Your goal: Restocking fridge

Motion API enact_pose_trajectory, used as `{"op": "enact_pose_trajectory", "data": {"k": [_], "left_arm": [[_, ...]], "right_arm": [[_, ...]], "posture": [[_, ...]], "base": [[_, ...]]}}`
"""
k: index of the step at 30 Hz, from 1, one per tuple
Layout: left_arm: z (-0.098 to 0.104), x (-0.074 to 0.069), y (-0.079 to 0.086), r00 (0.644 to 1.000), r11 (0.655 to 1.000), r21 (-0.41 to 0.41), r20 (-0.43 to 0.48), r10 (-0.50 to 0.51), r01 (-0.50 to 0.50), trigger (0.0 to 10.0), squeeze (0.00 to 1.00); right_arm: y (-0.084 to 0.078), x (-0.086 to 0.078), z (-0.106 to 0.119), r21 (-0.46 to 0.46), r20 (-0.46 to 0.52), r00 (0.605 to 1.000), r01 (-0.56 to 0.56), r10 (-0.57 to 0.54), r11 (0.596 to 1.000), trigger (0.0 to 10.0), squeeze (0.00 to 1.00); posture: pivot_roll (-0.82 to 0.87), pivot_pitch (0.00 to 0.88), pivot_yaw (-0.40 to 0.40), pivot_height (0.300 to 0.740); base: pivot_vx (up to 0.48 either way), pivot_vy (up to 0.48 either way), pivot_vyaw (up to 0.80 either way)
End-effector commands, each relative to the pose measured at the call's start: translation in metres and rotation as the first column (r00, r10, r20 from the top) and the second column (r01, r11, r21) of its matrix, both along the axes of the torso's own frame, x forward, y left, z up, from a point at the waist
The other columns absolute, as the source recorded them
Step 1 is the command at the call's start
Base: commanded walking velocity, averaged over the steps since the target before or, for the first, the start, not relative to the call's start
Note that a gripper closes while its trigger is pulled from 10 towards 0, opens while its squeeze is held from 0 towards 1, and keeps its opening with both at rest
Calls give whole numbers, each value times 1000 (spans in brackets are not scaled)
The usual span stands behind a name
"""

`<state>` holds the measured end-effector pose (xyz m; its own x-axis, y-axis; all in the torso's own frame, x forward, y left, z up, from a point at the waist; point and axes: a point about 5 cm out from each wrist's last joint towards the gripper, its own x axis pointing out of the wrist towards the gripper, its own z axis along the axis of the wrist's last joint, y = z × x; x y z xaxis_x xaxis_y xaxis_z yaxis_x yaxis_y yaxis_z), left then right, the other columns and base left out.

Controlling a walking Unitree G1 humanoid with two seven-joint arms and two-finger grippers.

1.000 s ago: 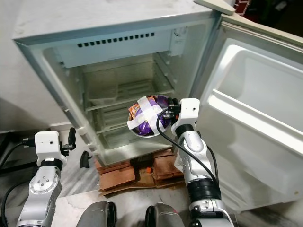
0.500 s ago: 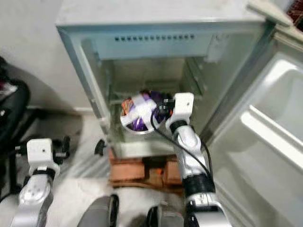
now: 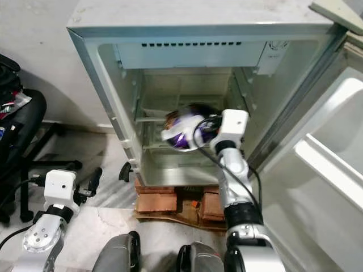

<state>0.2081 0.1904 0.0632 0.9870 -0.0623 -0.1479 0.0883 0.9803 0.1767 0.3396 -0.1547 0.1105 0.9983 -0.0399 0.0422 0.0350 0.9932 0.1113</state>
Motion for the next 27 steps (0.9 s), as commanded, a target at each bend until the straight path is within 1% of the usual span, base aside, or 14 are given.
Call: {"op": "enact_pose_trajectory", "data": {"k": [1,2,5,8,9,14,15,16,22,25,27], "left_arm": [[1,-5,2,1000,1000,0,-7,19,-19,10000,0],[1,-5,2,1000,1000,0,-7,19,-19,10000,0],[0,-9,-2,1000,1000,-5,-14,19,-19,10000,0],[-1,-10,-3,1000,1000,-7,-17,19,-20,10000,0],[0,-10,-2,1000,1000,-6,-17,23,-23,10000,0],[3,-8,0,999,999,-5,-9,42,-42,10000,0],[4,-9,-1,999,999,-27,-17,29,-30,10000,0],[4,-10,-1,1000,999,-29,-21,22,-22,10000,0],[8,-12,-2,1000,1000,-23,-15,20,-20,10000,0],[10,-18,-2,999,999,-25,-19,28,-29,10000,0],[10,-20,-2,999,999,-26,-23,30,-30,10000,0]], "right_arm": [[-4,4,8,3,36,998,47,-47,999,10000,0],[-4,4,8,3,36,998,47,-47,999,10000,0],[-11,8,12,4,47,997,65,-65,998,10000,0],[-12,10,12,1,41,996,75,-75,997,10000,0],[-13,13,12,-2,34,995,98,-98,995,10000,0],[-9,22,16,-17,35,993,117,-116,993,10000,0],[-6,25,18,-15,35,992,120,-119,993,10000,0],[-6,28,21,-17,39,991,129,-129,991,10000,0],[-8,36,28,-17,36,983,180,-180,983,10000,0],[-7,40,32,-31,43,978,205,-203,978,10000,0],[-7,40,32,-34,44,977,209,-208,977,10000,0]], "posture": [[162,181,-41,740],[162,181,-41,740],[162,189,-42,740],[165,193,-43,740],[170,197,-45,740],[179,210,-42,740],[178,216,-39,740],[179,221,-37,740],[195,248,-40,740],[199,270,-47,740],[199,270,-47,740]], "base": [[0,0,0],[0,0,0],[0,0,0],[0,0,0],[0,0,0],[0,0,0],[0,0,0],[0,0,0],[0,0,0],[0,0,0],[0,0,0]]}}
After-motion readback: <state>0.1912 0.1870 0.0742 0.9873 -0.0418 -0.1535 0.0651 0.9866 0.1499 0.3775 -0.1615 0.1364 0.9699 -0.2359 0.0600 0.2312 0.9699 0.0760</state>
